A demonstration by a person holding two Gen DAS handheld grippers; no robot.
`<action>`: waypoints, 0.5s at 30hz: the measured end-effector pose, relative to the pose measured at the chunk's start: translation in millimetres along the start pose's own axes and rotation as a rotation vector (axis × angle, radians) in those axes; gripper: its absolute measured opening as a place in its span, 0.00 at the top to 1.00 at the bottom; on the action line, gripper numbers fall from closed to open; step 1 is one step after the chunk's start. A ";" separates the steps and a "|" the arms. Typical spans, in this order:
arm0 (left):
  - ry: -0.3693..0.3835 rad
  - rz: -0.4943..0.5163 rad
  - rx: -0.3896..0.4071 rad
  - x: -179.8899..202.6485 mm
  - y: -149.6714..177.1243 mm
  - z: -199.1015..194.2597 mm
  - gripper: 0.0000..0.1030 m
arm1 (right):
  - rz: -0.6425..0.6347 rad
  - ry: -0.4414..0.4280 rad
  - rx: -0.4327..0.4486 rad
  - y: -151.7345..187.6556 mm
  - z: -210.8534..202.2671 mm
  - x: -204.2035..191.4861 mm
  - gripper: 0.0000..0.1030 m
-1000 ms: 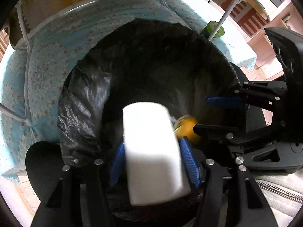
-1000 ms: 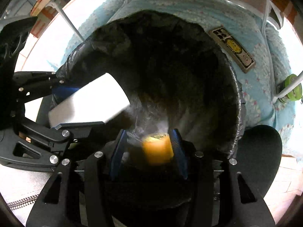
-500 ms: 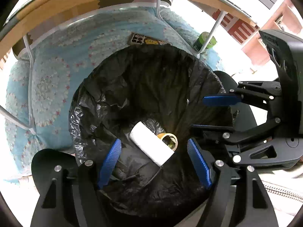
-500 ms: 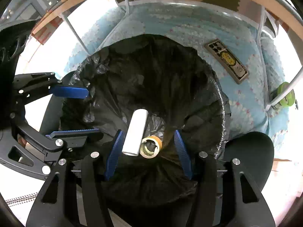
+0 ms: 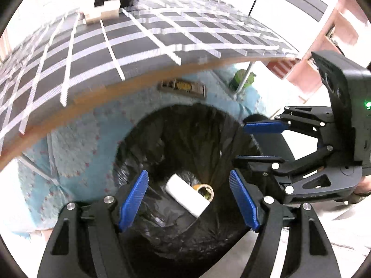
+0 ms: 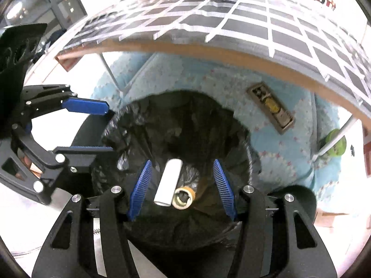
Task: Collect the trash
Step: 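Carry both items over the bin and open both tools to drop them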
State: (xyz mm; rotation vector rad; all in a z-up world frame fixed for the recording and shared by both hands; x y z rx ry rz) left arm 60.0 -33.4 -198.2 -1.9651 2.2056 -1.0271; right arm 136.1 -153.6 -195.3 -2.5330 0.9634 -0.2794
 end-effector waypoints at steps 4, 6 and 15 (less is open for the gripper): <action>0.017 0.023 0.053 7.0 -14.1 -22.6 0.32 | 0.008 0.002 0.038 -10.5 -15.1 6.7 0.47; 0.044 0.019 0.075 10.3 -20.6 -31.1 0.32 | 0.010 0.006 0.058 -16.8 -22.7 9.0 0.47; 0.020 0.083 0.163 17.2 -53.0 -66.7 0.32 | 0.011 0.033 0.145 -43.3 -52.1 25.5 0.47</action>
Point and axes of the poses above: each gripper's, at about its wrist camera, not at the fingertips, and z roughly the way its jaws point, x to its right, y to its underside, the point moved 4 cm from there along z, roughly the way its jaws point, and after that the axes turned 15 degrees about y, right-handed, at the moved point
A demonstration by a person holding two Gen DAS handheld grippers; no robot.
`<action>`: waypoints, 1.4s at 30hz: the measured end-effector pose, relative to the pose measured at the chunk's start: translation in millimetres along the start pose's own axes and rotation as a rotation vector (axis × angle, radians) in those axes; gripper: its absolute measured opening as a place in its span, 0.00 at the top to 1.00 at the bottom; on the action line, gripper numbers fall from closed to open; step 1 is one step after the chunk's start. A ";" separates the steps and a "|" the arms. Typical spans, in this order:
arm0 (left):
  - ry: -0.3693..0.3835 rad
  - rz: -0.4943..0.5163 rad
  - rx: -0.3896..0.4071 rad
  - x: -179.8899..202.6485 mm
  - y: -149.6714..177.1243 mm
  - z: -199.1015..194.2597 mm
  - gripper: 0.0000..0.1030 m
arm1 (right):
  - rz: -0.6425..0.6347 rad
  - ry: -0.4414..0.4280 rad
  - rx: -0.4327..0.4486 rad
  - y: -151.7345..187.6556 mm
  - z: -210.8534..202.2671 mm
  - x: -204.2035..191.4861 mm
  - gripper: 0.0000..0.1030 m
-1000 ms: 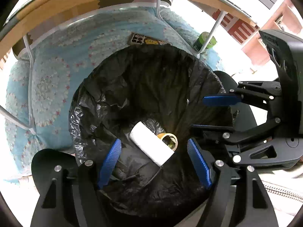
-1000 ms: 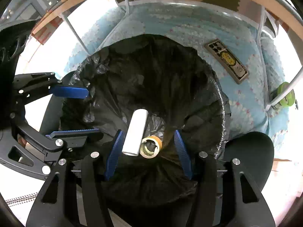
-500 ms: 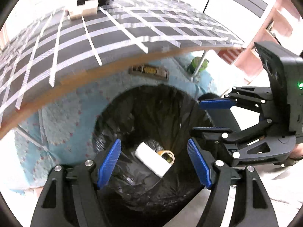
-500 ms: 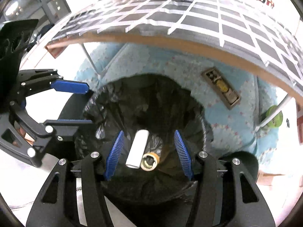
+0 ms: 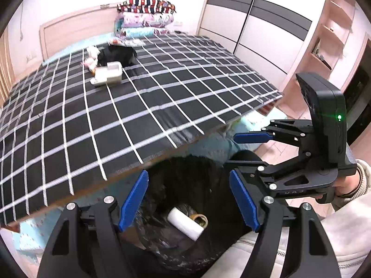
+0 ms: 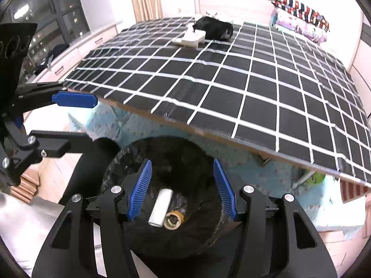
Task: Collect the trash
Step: 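Carry both items over the bin and open both tools to drop them, then reach the left tool to the white tray while the right tool reaches the blister pack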
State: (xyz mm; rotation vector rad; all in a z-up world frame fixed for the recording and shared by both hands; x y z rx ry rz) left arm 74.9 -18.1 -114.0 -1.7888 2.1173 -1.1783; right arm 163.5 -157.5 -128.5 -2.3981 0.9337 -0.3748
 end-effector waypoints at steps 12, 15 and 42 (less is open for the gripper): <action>-0.099 0.018 0.049 -22.0 -36.4 -15.4 0.32 | 0.046 0.014 0.082 -37.7 -15.3 23.7 0.47; -0.114 0.016 0.052 -30.5 -45.1 -12.9 0.32 | 0.047 0.020 0.094 -47.7 -14.3 27.7 0.47; -0.251 -0.065 0.064 -136.6 -121.1 36.2 0.32 | 0.093 -0.009 0.158 -161.4 34.1 68.2 0.47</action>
Point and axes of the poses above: each gripper's, at about its wrist camera, not at the fingertips, and z roughly the way its jaws point, x to its right, y to its underside, the point moved 4 cm from there along z, roughly the way its jaws point, and after that the axes turned 15 degrees about y, right-handed, at the moved point
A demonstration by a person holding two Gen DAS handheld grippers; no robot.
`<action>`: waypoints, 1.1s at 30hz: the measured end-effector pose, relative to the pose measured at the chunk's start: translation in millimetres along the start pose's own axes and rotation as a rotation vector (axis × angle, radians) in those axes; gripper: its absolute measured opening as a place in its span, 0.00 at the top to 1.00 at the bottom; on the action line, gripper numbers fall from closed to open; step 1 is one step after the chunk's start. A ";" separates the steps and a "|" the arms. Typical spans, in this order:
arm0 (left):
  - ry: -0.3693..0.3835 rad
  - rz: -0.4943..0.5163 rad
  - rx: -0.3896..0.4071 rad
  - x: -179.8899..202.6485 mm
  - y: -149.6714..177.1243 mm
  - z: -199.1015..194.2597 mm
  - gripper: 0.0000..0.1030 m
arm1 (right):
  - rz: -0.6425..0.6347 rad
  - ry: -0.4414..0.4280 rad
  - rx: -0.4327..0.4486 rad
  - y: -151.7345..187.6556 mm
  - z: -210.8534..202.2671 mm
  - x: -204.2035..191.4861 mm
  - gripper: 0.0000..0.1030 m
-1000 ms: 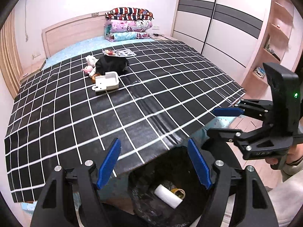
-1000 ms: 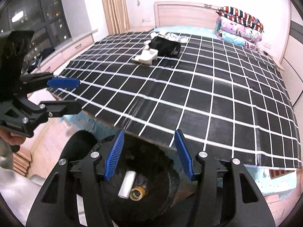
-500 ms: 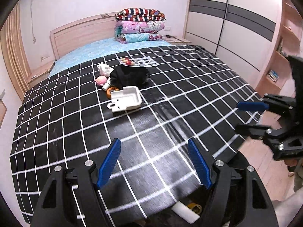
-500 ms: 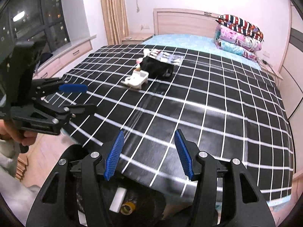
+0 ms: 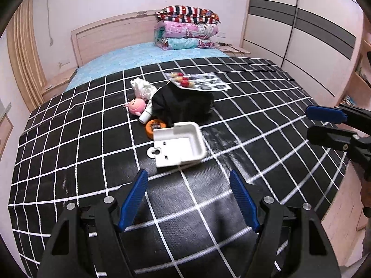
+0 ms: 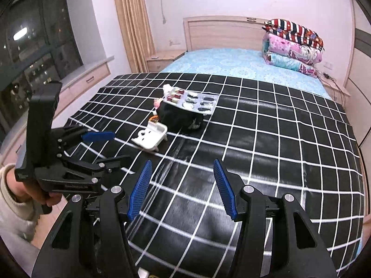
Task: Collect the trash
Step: 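Reach the left tool to the white tray while the right tool reaches the blister pack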
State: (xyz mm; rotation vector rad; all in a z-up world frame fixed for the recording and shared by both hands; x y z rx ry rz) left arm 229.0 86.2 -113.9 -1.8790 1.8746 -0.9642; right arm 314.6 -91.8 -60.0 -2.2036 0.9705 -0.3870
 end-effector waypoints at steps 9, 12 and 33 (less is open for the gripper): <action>0.022 -0.017 0.001 -14.6 -11.3 27.1 0.32 | 0.073 -0.043 -0.031 -19.8 43.0 14.1 0.47; 0.017 -0.025 0.003 -17.9 -15.4 34.8 0.32 | 0.101 -0.065 -0.041 -25.0 55.9 19.2 0.47; -0.011 -0.015 0.024 -19.6 -21.4 53.8 0.50 | 0.443 -0.328 -0.141 -52.5 130.9 44.4 0.47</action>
Point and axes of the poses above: each gripper's, at about its wrist camera, not at the fingertips, and z roughly the way its jaws point, x to its right, y to its underside, the point moved 4 cm from there along z, roughly the way its jaws point, and after that the axes turned 15 degrees about y, right-handed, at the moved point
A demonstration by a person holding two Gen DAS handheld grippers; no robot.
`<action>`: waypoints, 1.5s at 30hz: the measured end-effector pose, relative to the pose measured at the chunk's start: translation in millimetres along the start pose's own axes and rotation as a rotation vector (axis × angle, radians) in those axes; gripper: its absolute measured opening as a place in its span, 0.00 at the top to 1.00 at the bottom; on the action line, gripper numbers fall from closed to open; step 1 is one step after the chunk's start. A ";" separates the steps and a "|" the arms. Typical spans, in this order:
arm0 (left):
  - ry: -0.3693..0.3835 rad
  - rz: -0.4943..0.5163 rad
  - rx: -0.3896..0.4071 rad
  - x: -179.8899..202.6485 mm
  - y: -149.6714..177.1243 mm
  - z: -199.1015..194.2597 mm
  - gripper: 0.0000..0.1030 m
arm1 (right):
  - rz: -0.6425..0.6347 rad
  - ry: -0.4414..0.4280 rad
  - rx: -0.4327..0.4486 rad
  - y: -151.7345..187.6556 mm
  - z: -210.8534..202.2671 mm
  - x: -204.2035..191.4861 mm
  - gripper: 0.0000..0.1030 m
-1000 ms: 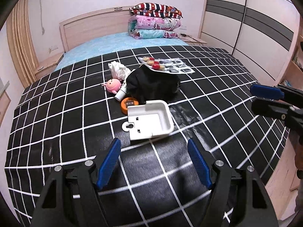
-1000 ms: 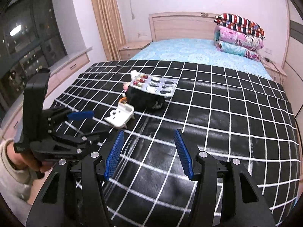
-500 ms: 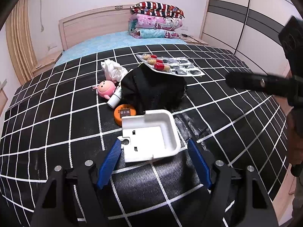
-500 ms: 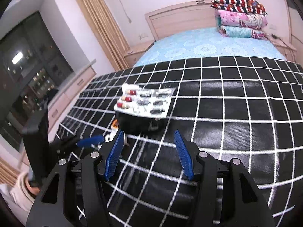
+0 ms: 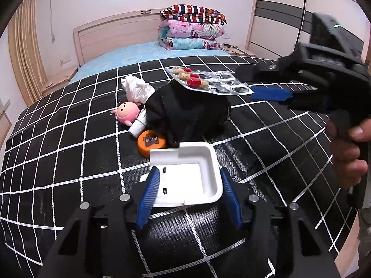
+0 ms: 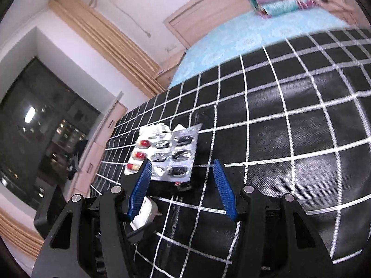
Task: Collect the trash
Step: 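Reach the left tool to the white tray while the right tool reaches the blister pack, then grasp the white tray with the left tool while the right tool grips the pill blister pack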
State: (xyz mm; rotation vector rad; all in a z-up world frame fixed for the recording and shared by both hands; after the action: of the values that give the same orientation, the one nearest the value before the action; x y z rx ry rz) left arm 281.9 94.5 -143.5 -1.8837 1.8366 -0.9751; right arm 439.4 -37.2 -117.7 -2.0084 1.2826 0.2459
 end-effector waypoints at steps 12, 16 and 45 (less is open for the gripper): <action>0.032 -0.003 0.021 3.5 5.2 -14.6 0.75 | 0.044 -0.097 0.013 0.7 -10.3 -2.1 0.87; 0.035 0.017 0.031 11.9 4.6 -22.8 0.77 | 0.039 -0.100 0.034 1.3 -23.9 -4.9 0.90; 0.082 0.093 0.071 65.7 6.5 -79.9 0.95 | -0.055 -0.071 0.161 24.1 -103.8 -35.5 0.92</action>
State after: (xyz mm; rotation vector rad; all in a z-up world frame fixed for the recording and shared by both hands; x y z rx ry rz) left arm 219.1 47.8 -75.6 -1.7247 1.8910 -1.0852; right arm 379.5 -86.6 -36.7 -1.8789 1.1639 0.1799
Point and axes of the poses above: each gripper's, at about its wrist camera, not at the fingertips, and z roughly the way its jaws point, x to its right, y to its underside, the point moved 4 cm from there along z, roughly the way its jaws point, and after that the axes turned 15 degrees about y, right-handed, at the moved point
